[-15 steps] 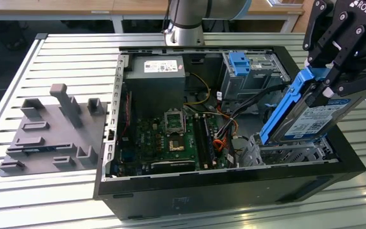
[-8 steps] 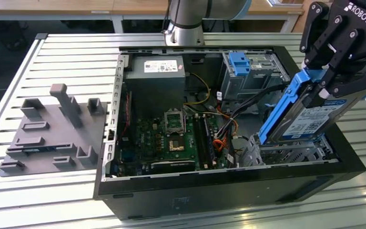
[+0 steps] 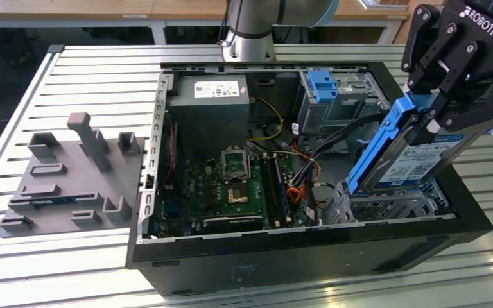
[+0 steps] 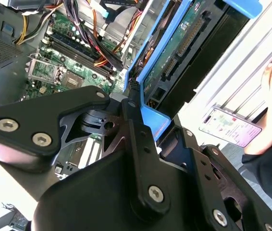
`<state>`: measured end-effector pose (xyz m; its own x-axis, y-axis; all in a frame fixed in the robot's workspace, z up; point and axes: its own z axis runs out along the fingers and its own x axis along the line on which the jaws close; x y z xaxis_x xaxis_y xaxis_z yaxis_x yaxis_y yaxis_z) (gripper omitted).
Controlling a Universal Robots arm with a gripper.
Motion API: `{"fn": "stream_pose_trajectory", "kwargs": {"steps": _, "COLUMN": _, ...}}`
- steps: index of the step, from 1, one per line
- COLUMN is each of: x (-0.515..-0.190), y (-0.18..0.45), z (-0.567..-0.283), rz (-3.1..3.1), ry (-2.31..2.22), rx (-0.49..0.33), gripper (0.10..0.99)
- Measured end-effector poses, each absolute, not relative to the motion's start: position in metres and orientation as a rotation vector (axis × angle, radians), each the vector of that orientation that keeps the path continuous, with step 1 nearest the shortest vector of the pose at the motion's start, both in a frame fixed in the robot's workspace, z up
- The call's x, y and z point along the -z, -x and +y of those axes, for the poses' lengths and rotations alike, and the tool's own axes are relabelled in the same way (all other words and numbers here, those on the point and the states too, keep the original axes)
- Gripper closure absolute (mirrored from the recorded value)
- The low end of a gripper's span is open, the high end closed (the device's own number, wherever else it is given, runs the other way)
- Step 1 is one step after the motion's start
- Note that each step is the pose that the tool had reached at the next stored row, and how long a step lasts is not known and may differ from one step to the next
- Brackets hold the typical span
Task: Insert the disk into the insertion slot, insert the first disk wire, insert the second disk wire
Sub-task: 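Insert the disk into the insertion slot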
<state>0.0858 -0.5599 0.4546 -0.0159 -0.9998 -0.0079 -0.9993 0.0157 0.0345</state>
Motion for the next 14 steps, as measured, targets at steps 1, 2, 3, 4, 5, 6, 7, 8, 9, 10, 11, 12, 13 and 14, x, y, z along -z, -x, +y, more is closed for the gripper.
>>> {"fn": "stream_pose_trajectory", "kwargs": {"steps": 1, "x": -0.4543, "y": -0.0858, "z": -0.5597, "rz": -2.225, "ry": -2.191, "rx": 0.047, "gripper": 0.722}}
{"fn": "stream_pose_trajectory", "kwargs": {"steps": 2, "x": -0.454, "y": -0.0858, "z": -0.5596, "rz": -2.225, "ry": -2.191, "rx": 0.047, "gripper": 0.722}}
{"fn": "stream_pose_trajectory", "kwargs": {"steps": 3, "x": -0.4537, "y": -0.0859, "z": -0.5594, "rz": -2.225, "ry": -2.191, "rx": 0.047, "gripper": 0.722}}
{"fn": "stream_pose_trajectory", "kwargs": {"steps": 4, "x": -0.4534, "y": -0.0858, "z": -0.5592, "rz": -2.225, "ry": -2.19, "rx": 0.047, "gripper": 0.722}}
{"fn": "stream_pose_trajectory", "kwargs": {"steps": 5, "x": -0.4531, "y": -0.0858, "z": -0.5589, "rz": -2.225, "ry": -2.19, "rx": 0.047, "gripper": 0.722}}
{"fn": "stream_pose_trajectory", "kwargs": {"steps": 6, "x": -0.4527, "y": -0.0858, "z": -0.5585, "rz": -2.225, "ry": -2.19, "rx": 0.047, "gripper": 0.722}}
{"fn": "stream_pose_trajectory", "kwargs": {"steps": 7, "x": -0.4521, "y": -0.0858, "z": -0.5583, "rz": -2.225, "ry": -2.19, "rx": 0.047, "gripper": 0.722}}
{"fn": "stream_pose_trajectory", "kwargs": {"steps": 8, "x": -0.4517, "y": -0.0858, "z": -0.5579, "rz": -2.225, "ry": -2.19, "rx": 0.047, "gripper": 0.722}}
{"fn": "stream_pose_trajectory", "kwargs": {"steps": 9, "x": -0.4512, "y": -0.0859, "z": -0.5574, "rz": -2.225, "ry": -2.191, "rx": 0.047, "gripper": 0.722}}
{"fn": "stream_pose_trajectory", "kwargs": {"steps": 10, "x": -0.4506, "y": -0.0858, "z": -0.557, "rz": -2.225, "ry": -2.191, "rx": 0.047, "gripper": 0.722}}
{"fn": "stream_pose_trajectory", "kwargs": {"steps": 11, "x": -0.45, "y": -0.0859, "z": -0.5566, "rz": -2.225, "ry": -2.19, "rx": 0.047, "gripper": 0.722}}
{"fn": "stream_pose_trajectory", "kwargs": {"steps": 12, "x": -0.4494, "y": -0.0859, "z": -0.5561, "rz": -2.225, "ry": -2.19, "rx": 0.047, "gripper": 0.722}}
{"fn": "stream_pose_trajectory", "kwargs": {"steps": 13, "x": -0.4488, "y": -0.0859, "z": -0.5558, "rz": -2.225, "ry": -2.191, "rx": 0.047, "gripper": 0.722}}
{"fn": "stream_pose_trajectory", "kwargs": {"steps": 14, "x": -0.4482, "y": -0.0859, "z": -0.5556, "rz": -2.225, "ry": -2.191, "rx": 0.047, "gripper": 0.722}}
